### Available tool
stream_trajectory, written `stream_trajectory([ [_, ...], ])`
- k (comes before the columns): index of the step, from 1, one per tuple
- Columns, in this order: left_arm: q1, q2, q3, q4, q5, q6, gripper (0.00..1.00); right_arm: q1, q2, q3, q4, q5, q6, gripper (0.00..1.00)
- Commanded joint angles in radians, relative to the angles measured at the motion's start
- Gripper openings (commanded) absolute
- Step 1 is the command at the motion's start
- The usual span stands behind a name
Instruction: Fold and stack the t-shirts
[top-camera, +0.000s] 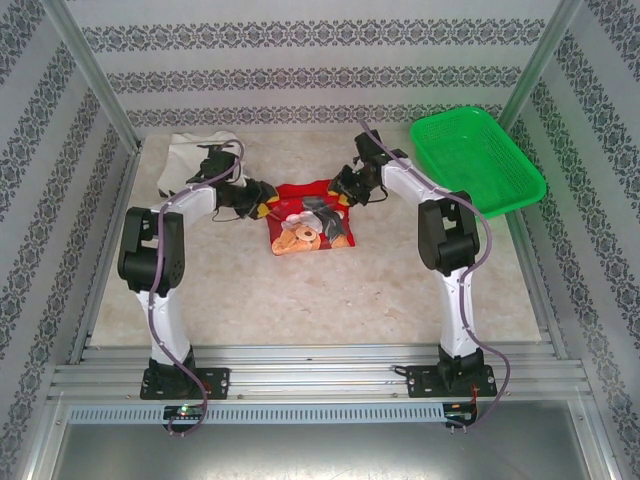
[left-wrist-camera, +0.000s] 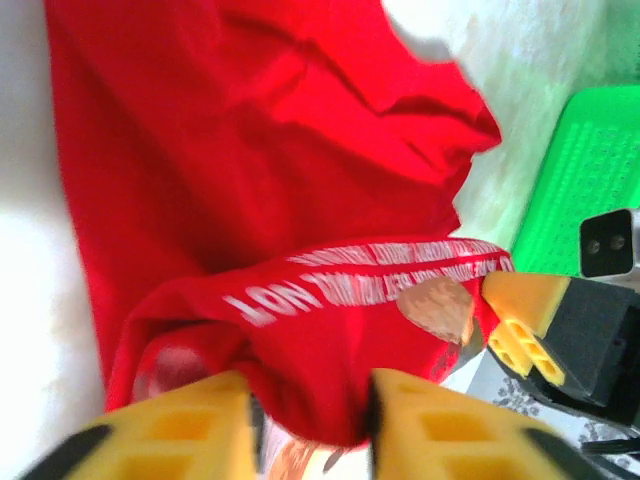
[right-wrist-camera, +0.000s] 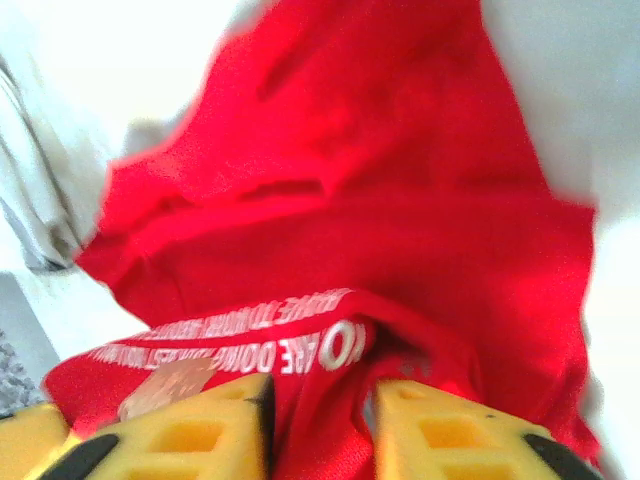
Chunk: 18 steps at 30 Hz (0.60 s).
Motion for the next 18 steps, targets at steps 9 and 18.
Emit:
stream_trajectory([
  [9,0.027,-0.114,0.254,-0.03,0.004,0.065,0.75,-0.061,-0.221,0.078,0.049,-0.007,-0.071,0.58],
  [18,-0.003,-0.264,-0.012,-0.252,-0.088,0.287,0.76,0.021,-0.462,-0.386,0.149,-0.031,-0.111,0.6],
])
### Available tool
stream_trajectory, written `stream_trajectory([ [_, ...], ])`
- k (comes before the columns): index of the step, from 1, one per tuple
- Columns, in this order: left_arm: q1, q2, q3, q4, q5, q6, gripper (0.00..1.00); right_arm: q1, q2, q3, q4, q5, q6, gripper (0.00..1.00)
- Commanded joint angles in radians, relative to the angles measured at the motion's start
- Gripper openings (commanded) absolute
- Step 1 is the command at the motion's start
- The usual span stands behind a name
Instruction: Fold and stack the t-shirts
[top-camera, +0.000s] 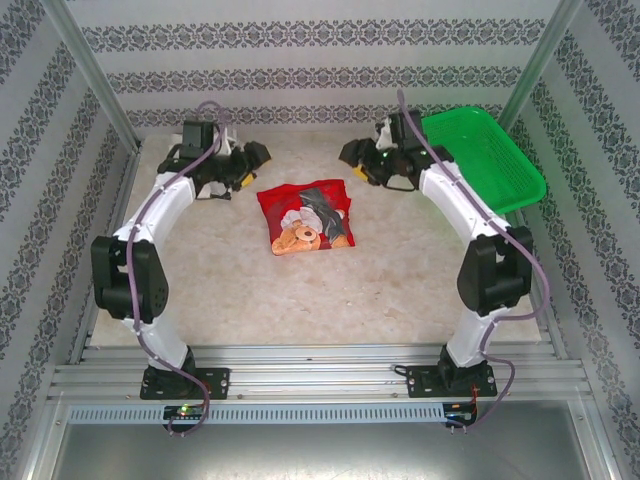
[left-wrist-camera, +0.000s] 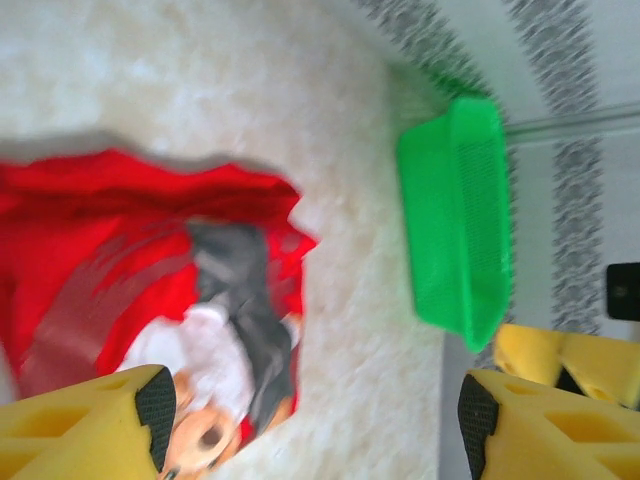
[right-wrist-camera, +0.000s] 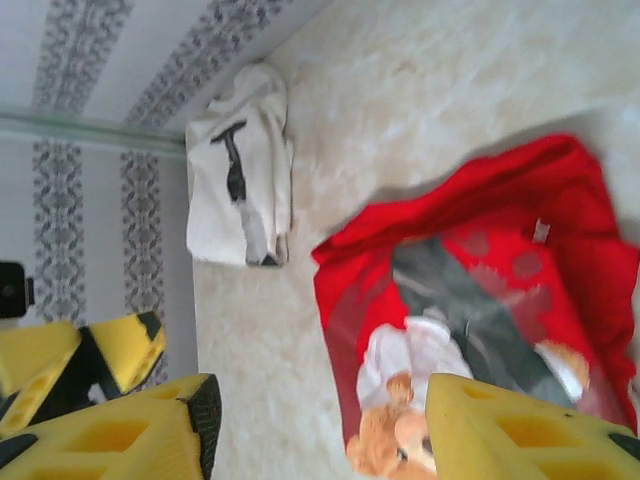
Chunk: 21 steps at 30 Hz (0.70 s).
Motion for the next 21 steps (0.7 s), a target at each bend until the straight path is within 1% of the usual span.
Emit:
stream_trajectory([
  [1,-0.021,-0.016,-0.122,-0.13,-0.054,0.121,0.76,0.047,0.013,-0.123,0.012,0.008,-0.055,0.61],
  [3,-0.032,-0.016,-0.186,-0.103,-0.071,0.127,0.75,0.064,0.037,-0.138,0.027,0.012,-0.06,0.61],
  [5,-0.042,-0.006,-0.224,-0.08,-0.092,0.13,0.75,0.071,0.076,-0.133,0.082,-0.001,-0.042,0.6],
  [10,-0.055,0.023,-0.279,0.011,-0.124,0.102,0.74,0.075,0.232,-0.025,0.235,-0.049,0.047,0.57],
  [15,-0.07,0.068,-0.313,0.083,-0.134,0.061,0.73,0.071,0.396,0.129,0.231,-0.035,0.082,0.56],
  [19,-0.09,0.092,-0.332,0.167,-0.139,0.019,0.74,0.052,0.48,0.196,0.245,0.003,0.09,0.55],
  [21,-0.101,0.111,-0.334,0.198,-0.143,-0.003,0.74,0.039,0.523,0.237,0.224,0.013,0.086,0.55],
])
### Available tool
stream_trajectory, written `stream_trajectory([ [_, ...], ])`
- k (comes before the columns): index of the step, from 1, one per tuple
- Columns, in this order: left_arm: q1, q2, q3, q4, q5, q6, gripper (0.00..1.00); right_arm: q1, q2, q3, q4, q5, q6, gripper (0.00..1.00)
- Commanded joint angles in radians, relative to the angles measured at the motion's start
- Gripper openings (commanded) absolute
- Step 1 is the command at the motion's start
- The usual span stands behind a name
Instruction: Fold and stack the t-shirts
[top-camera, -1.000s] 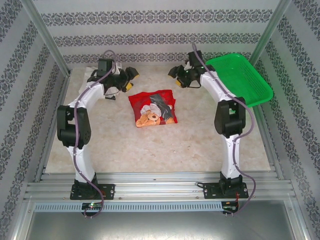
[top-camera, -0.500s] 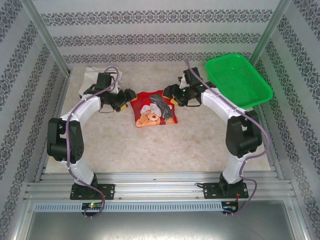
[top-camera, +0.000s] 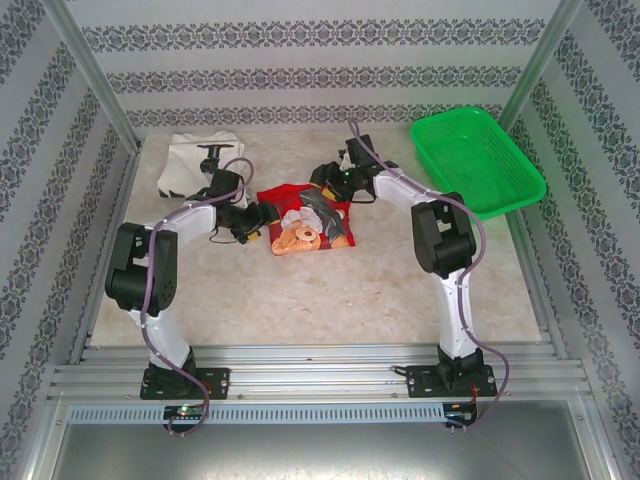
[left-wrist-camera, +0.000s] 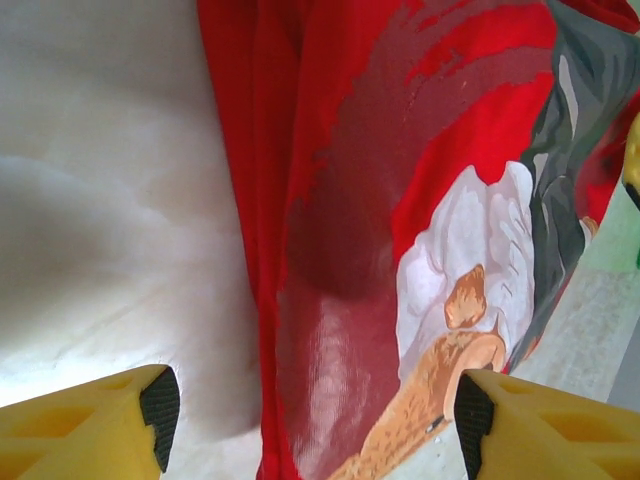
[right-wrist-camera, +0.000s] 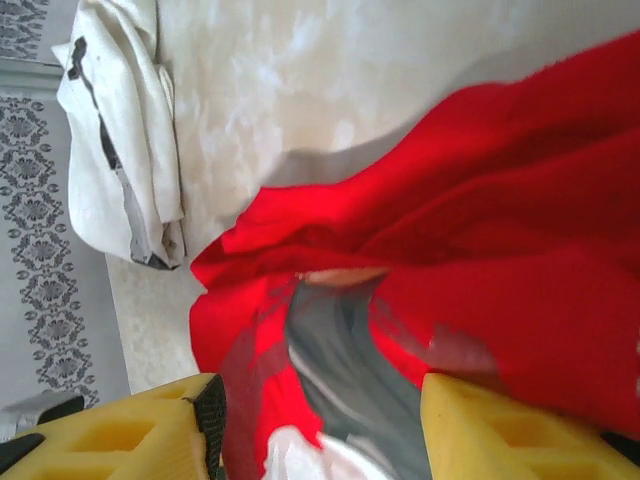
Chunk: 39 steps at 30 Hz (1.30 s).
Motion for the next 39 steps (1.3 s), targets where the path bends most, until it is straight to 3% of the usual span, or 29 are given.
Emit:
stream_trajectory([
  [1,-0.027,0.031,-0.011,0.108,-0.029,-0.048,0.74,-0.031,0.067,0.077,-0.001,0.033,0.014,0.55],
  [10,-0.095,0.123,0.017,0.174,-0.141,-0.115,0.75,-0.065,0.145,0.139,0.014,0.013,0.03,0.56],
  [17,-0.149,0.176,0.068,0.171,-0.23,-0.15,0.71,-0.059,0.024,0.087,0.039,-0.042,0.029,0.58],
  [20,-0.173,0.213,0.133,0.148,-0.225,-0.135,0.62,-0.05,-0.102,-0.009,0.042,-0.051,0.016,0.59],
  [24,-0.192,0.247,0.205,0.097,-0.263,-0.098,0.34,-0.054,-0.318,-0.184,0.032,-0.062,0.008,0.6],
  [30,-0.19,0.263,0.352,0.014,-0.326,0.032,0.05,-0.059,-0.664,-0.437,-0.052,-0.068,-0.055,0.63],
  [33,-0.19,0.264,0.462,-0.074,-0.378,0.141,0.0,-0.075,-0.815,-0.561,-0.098,-0.049,-0.073,0.65],
  [39,-0.139,0.299,0.737,-0.278,-0.445,0.343,0.0,-0.125,-1.009,-0.749,-0.118,-0.034,-0.085,0.73],
])
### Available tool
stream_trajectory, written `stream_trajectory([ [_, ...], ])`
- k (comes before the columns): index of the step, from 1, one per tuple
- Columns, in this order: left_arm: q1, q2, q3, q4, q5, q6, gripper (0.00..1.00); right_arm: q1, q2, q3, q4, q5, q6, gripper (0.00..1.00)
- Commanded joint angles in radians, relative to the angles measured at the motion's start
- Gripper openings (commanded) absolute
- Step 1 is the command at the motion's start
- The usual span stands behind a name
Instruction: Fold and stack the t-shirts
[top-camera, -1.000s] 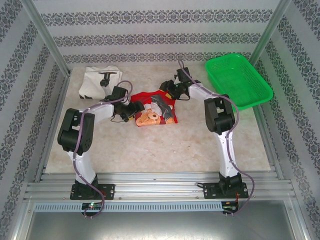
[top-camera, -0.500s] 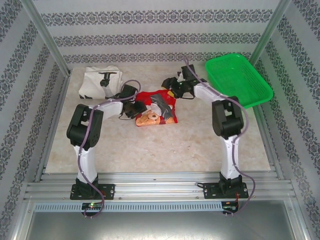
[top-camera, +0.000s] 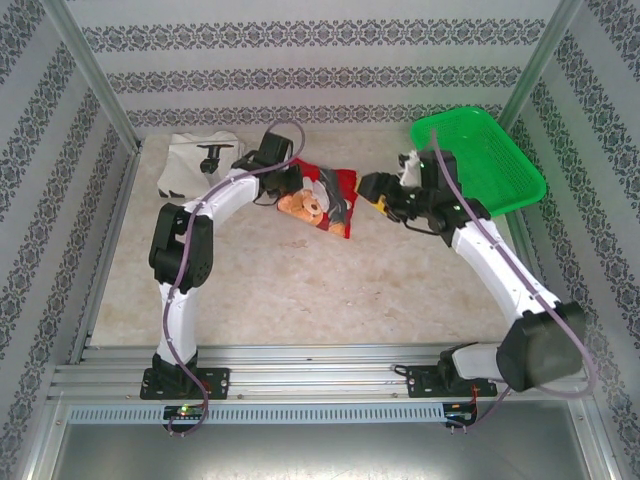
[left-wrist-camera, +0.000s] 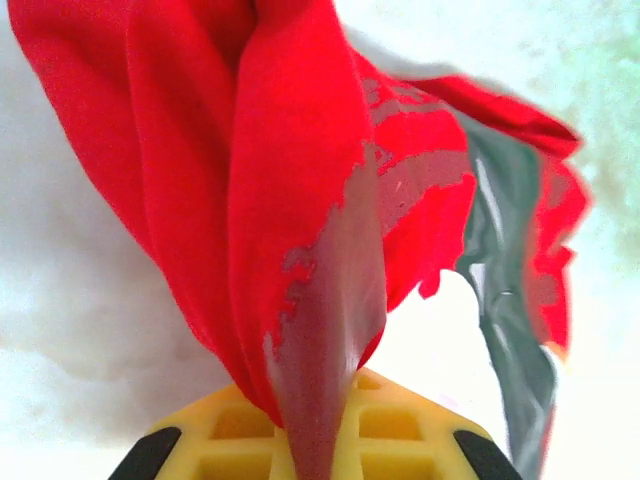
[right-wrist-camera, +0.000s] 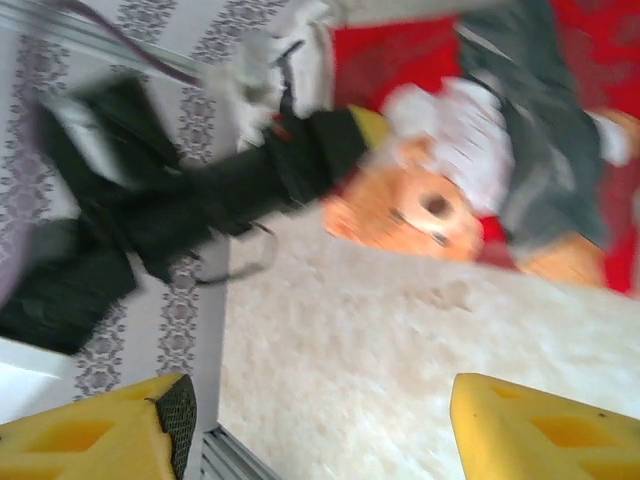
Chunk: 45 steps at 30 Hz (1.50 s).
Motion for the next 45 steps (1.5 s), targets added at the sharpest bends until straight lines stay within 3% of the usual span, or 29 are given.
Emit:
stream_trajectory([
  [1,0.047,0.024,0.158,-0.16,-0.075,0.191,0.0,-0.021,-0.062,-0.085,-0.03,0.012,-0.025,0.76],
  [5,0.085,0.091,0.332,-0.273,-0.089,0.316,0.0,-0.023,-0.135,-0.148,0.017,0.014,-0.012,0.91],
  [12,0.144,0.167,0.518,-0.362,-0.099,0.454,0.0,0.001,-0.282,-0.21,0.046,0.004,-0.022,0.98],
  [19,0.194,0.191,0.584,-0.377,-0.062,0.517,0.0,0.046,-0.461,-0.249,-0.081,0.064,-0.063,0.98],
  [25,0.232,0.182,0.588,-0.365,-0.032,0.566,0.0,0.049,-0.52,-0.295,-0.117,0.085,-0.031,0.98],
  [45,0.463,0.208,0.598,-0.308,0.146,0.657,0.0,0.049,-0.468,-0.26,-0.181,0.09,-0.02,0.98],
])
